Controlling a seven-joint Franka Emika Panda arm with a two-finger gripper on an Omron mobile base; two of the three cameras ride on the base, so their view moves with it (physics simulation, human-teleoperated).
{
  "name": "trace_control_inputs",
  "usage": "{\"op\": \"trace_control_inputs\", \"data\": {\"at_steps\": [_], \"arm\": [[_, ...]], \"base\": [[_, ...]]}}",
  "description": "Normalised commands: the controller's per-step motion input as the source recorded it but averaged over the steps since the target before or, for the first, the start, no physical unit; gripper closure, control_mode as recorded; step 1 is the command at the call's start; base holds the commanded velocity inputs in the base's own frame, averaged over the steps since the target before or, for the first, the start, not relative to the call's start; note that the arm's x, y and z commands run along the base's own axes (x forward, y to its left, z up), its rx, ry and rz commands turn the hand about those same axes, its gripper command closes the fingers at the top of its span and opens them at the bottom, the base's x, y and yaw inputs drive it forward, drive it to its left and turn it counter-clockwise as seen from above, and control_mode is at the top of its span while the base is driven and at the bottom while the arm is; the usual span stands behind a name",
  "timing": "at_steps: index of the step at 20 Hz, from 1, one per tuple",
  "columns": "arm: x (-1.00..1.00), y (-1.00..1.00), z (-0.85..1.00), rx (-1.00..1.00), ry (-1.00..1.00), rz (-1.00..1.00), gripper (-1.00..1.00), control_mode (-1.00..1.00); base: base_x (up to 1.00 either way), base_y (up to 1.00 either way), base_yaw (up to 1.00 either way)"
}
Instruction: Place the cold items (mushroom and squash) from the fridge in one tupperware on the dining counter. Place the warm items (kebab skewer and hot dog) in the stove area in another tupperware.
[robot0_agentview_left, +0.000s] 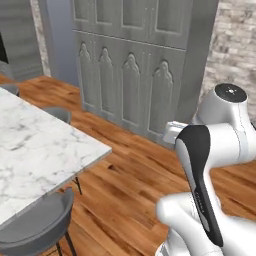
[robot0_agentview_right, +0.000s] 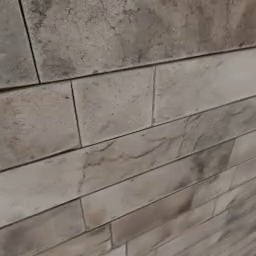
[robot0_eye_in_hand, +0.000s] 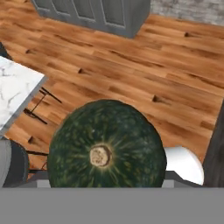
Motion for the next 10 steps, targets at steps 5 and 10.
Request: {"op": "trace_control_inputs", "data": {"at_steps": [5, 10], "arm": [[0.00, 0.00, 0.00, 0.00, 0.00, 0.00, 1.00, 1.00], [0.00, 0.00, 0.00, 0.00, 0.00, 0.00, 1.00, 1.00]], "base": [[0.76, -0.72, 0.34], [0.83, -0.68, 0.34]]}}
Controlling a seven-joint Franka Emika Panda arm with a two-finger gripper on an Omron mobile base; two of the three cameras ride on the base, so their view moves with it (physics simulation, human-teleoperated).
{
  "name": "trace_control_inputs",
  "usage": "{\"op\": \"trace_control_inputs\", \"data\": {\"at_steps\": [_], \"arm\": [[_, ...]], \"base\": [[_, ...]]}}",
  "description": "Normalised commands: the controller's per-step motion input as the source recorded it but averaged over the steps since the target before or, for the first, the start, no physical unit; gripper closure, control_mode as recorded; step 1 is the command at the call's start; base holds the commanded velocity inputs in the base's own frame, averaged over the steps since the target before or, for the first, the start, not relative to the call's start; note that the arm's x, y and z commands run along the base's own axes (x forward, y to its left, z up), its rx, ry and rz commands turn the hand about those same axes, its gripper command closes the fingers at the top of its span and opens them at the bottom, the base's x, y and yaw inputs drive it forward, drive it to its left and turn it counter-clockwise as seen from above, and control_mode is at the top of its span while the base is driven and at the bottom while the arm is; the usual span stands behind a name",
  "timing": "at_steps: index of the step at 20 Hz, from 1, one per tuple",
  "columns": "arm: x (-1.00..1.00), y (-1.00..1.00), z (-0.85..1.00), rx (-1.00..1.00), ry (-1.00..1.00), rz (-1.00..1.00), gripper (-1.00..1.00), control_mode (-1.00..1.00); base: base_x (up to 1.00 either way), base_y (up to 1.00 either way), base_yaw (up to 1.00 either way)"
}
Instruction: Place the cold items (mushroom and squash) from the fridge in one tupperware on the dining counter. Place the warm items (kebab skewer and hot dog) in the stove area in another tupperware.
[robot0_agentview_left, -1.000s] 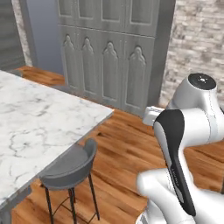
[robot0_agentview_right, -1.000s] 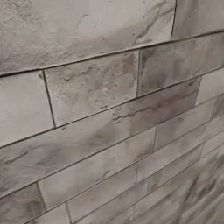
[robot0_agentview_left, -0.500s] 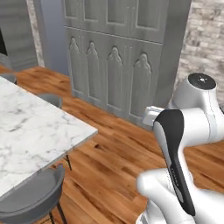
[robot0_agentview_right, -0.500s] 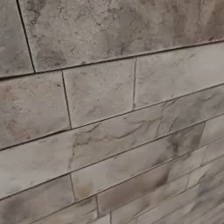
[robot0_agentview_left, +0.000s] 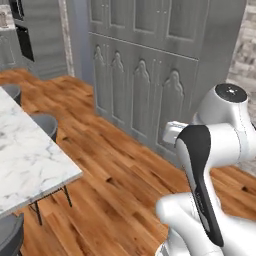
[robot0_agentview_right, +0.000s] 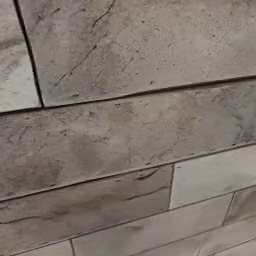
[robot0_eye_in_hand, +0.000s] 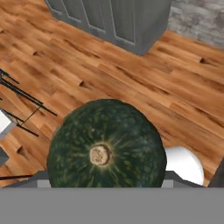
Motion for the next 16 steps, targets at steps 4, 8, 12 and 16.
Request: {"op": "trace_control_inputs", "data": {"at_steps": [4, 8, 12, 16], "arm": [[0.00, 0.00, 0.00, 0.00, 0.00, 0.00, 1.00, 1.00], [0.00, 0.00, 0.00, 0.00, 0.00, 0.00, 1.00, 1.00], [0.00, 0.00, 0.00, 0.00, 0.00, 0.00, 1.00, 1.00], [0.00, 0.00, 0.00, 0.00, 0.00, 0.00, 1.00, 1.00]], "base": [[0.87, -0.62, 0.33], [0.92, -0.57, 0.34], [0.91, -0.52, 0.35], [0.99, -0.47, 0.38]]}}
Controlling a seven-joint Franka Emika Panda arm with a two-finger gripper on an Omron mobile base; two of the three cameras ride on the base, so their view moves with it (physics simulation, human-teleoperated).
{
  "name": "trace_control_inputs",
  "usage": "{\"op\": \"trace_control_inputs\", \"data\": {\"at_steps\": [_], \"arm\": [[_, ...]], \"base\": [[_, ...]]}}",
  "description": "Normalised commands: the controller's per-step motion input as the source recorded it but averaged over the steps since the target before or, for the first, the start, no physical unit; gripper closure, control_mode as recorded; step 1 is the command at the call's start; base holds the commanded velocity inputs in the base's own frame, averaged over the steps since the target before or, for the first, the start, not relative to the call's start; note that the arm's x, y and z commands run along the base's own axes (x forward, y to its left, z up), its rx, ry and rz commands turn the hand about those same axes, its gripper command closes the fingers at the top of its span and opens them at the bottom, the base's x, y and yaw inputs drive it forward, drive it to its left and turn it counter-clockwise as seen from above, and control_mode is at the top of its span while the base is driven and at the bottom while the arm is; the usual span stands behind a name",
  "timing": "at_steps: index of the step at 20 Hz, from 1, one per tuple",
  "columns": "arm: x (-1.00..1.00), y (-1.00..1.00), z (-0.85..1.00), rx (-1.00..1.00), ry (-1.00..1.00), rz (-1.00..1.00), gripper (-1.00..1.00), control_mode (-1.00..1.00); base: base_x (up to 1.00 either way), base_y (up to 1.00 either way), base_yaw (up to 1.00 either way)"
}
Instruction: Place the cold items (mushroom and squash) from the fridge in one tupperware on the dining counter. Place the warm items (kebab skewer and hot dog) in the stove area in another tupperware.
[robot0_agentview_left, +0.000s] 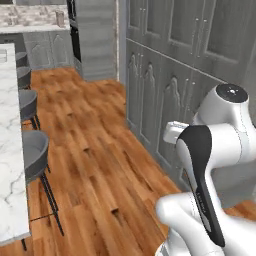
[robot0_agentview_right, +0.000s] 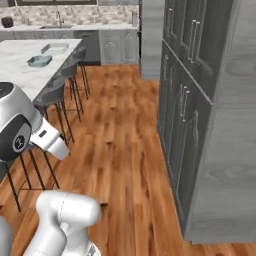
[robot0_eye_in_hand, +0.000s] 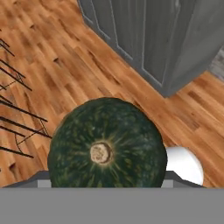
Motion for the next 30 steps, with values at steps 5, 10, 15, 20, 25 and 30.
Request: {"op": "trace_control_inputs", "data": {"at_steps": [5, 10, 15, 20, 25, 30], "arm": [[0.00, 0.00, 0.00, 0.00, 0.00, 0.00, 1.00, 1.00], [0.00, 0.00, 0.00, 0.00, 0.00, 0.00, 1.00, 1.00], [0.00, 0.00, 0.00, 0.00, 0.00, 0.00, 1.00, 1.00], [0.00, 0.00, 0.00, 0.00, 0.00, 0.00, 1.00, 1.00], [0.00, 0.00, 0.00, 0.00, 0.00, 0.00, 1.00, 1.00], [0.00, 0.00, 0.00, 0.00, 0.00, 0.00, 1.00, 1.00]], "base": [[0.99, -0.48, 0.40], [1.00, -0.35, 0.43], [1.00, -0.34, 0.44], [1.00, -0.37, 0.42], [1.00, -0.43, 0.41], [0.93, -0.58, 0.37]]}}
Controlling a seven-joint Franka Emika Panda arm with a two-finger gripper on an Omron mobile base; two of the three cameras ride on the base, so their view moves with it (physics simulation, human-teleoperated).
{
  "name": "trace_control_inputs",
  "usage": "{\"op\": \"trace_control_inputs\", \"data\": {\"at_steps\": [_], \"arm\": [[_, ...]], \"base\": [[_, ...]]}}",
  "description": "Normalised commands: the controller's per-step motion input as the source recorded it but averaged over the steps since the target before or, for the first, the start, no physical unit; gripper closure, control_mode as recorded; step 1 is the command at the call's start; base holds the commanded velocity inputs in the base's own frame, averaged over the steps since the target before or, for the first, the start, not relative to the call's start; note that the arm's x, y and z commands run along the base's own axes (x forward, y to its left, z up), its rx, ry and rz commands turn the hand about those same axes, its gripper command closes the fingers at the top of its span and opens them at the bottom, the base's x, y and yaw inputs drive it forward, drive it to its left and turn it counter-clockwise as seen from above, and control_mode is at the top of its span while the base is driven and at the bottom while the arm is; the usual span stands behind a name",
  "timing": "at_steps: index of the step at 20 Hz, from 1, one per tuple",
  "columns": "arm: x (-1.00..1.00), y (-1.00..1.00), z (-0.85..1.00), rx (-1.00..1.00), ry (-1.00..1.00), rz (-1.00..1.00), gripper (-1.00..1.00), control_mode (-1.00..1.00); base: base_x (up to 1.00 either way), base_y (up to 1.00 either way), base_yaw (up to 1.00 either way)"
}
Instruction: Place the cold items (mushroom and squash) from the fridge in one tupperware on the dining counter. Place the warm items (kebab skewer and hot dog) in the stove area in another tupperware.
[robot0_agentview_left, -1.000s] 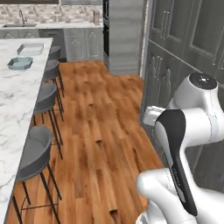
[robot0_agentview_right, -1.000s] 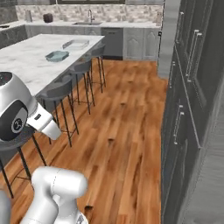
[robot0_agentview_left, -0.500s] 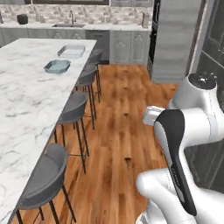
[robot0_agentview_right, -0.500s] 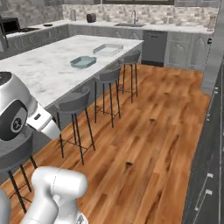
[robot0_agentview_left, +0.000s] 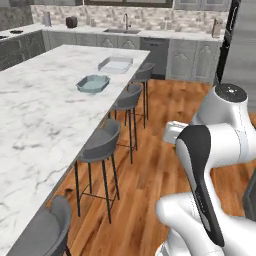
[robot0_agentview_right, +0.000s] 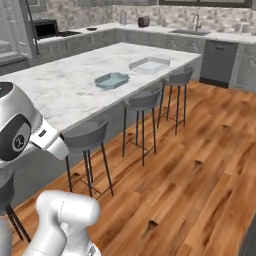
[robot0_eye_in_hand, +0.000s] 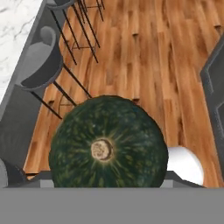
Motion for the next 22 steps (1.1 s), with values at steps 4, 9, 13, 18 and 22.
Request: {"op": "trace_control_inputs", "data": {"at_steps": [4, 9, 13, 18, 22], "arm": [[0.00, 0.00, 0.00, 0.00, 0.00, 0.00, 1.00, 1.00], [0.00, 0.00, 0.00, 0.00, 0.00, 0.00, 1.00, 1.00], [0.00, 0.00, 0.00, 0.00, 0.00, 0.00, 1.00, 1.00], [0.00, 0.00, 0.00, 0.00, 0.00, 0.00, 1.00, 1.00], [0.00, 0.00, 0.00, 0.00, 0.00, 0.00, 1.00, 1.00]], "base": [[0.75, -0.76, 0.31], [0.72, -0.80, 0.28], [0.73, -0.80, 0.28], [0.76, -0.79, 0.27], [0.78, -0.77, 0.26]]}}
